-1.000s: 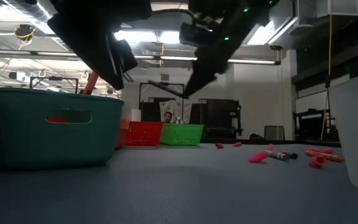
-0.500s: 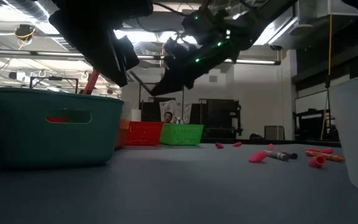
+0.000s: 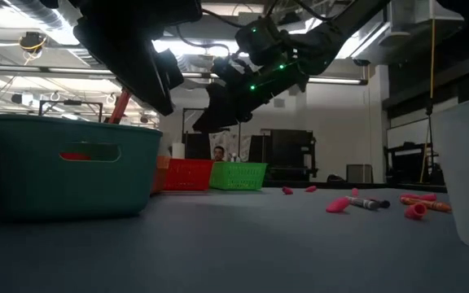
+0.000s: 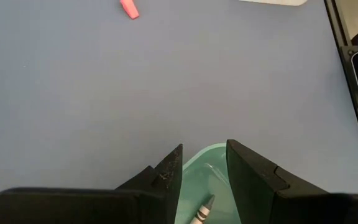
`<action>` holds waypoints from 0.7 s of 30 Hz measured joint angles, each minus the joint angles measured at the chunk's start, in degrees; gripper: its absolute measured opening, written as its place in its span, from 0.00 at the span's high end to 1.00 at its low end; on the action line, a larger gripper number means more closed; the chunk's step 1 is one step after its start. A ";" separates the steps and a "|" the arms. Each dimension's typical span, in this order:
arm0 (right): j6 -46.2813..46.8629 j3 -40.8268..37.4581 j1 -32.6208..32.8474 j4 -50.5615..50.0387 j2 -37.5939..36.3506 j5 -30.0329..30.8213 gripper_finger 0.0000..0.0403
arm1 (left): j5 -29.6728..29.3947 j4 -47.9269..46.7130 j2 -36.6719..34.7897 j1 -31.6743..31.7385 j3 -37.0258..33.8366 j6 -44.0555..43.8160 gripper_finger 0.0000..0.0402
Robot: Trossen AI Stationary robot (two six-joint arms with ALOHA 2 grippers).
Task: Sort crayons
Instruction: Put the orange crayon into the left red basket
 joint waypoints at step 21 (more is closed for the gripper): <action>0.35 0.04 0.09 -34.33 -16.68 -3.46 0.71 | -3.09 2.26 0.00 0.00 0.00 0.27 0.73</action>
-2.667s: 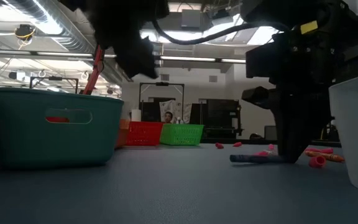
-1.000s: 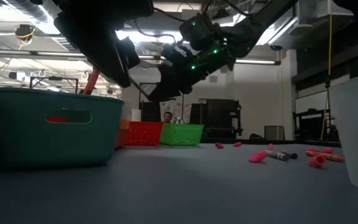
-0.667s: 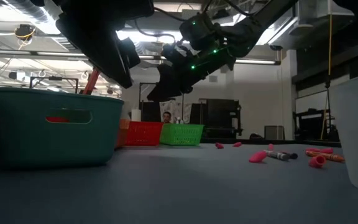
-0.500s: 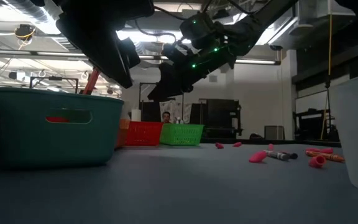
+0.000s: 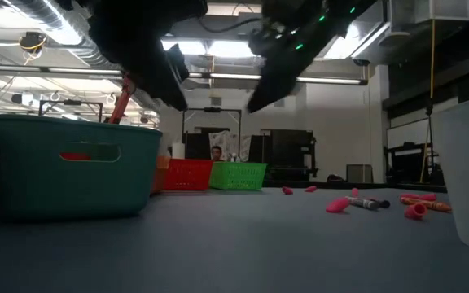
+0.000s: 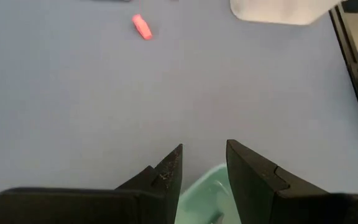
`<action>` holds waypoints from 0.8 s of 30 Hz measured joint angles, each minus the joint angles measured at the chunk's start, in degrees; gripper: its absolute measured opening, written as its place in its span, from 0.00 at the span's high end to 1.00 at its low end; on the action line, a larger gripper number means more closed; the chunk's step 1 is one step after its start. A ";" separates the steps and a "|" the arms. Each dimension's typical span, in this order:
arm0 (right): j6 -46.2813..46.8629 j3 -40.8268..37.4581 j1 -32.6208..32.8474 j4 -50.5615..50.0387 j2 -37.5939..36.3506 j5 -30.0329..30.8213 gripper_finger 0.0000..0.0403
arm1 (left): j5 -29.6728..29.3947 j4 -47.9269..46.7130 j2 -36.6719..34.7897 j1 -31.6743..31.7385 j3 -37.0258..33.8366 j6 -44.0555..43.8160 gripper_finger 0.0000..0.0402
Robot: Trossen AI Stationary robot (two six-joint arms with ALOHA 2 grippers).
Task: Sort crayons
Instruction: Put the orange crayon into the left red basket
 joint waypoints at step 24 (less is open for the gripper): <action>12.85 -6.34 27.17 -42.98 -14.08 7.00 0.71 | -7.66 8.65 0.00 0.09 0.00 0.12 0.73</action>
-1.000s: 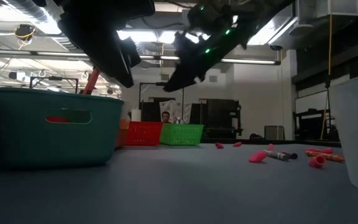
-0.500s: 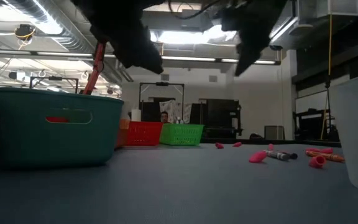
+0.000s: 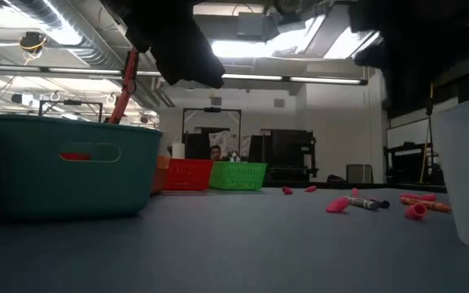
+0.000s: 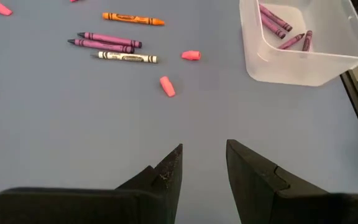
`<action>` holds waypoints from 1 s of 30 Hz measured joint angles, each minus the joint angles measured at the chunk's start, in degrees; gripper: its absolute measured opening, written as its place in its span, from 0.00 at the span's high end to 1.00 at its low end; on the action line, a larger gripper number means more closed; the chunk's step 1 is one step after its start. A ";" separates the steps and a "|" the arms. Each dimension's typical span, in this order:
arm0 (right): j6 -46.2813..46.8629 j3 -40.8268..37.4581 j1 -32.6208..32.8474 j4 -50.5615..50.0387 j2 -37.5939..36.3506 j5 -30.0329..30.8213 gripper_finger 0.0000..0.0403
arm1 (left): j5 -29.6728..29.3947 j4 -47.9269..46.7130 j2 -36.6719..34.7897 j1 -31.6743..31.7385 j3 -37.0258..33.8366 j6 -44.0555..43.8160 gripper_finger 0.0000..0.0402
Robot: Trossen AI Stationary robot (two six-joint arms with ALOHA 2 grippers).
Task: Sort crayons
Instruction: Put the orange crayon into the left red basket
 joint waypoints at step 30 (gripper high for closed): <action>-41.82 -23.16 3.14 27.12 1.64 -2.55 0.71 | -0.61 0.88 0.00 0.00 0.00 0.00 0.73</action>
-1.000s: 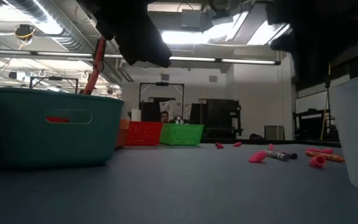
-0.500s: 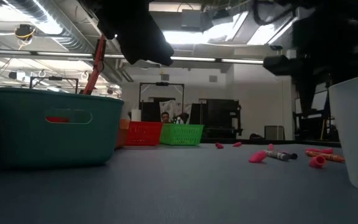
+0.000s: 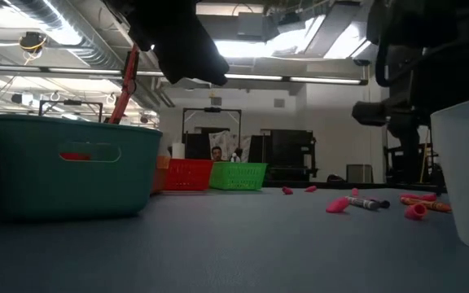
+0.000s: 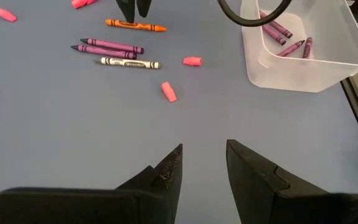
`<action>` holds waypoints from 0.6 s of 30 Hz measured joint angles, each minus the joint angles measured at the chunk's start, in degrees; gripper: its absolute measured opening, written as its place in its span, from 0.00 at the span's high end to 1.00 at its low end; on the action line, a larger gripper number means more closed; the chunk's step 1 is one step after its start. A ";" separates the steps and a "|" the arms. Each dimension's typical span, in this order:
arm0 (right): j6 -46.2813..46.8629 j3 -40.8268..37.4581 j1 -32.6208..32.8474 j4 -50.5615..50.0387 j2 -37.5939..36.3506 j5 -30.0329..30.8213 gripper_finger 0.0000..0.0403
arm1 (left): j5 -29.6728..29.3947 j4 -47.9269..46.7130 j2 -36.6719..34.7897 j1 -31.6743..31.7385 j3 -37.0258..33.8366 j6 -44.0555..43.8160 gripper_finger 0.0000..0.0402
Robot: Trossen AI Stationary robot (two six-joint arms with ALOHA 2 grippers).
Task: Sort crayons
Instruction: Put the orange crayon into the left red basket
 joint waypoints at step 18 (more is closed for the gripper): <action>-0.04 0.04 0.04 0.54 6.56 0.46 0.71 | -0.04 -0.18 0.00 0.00 0.00 0.02 0.73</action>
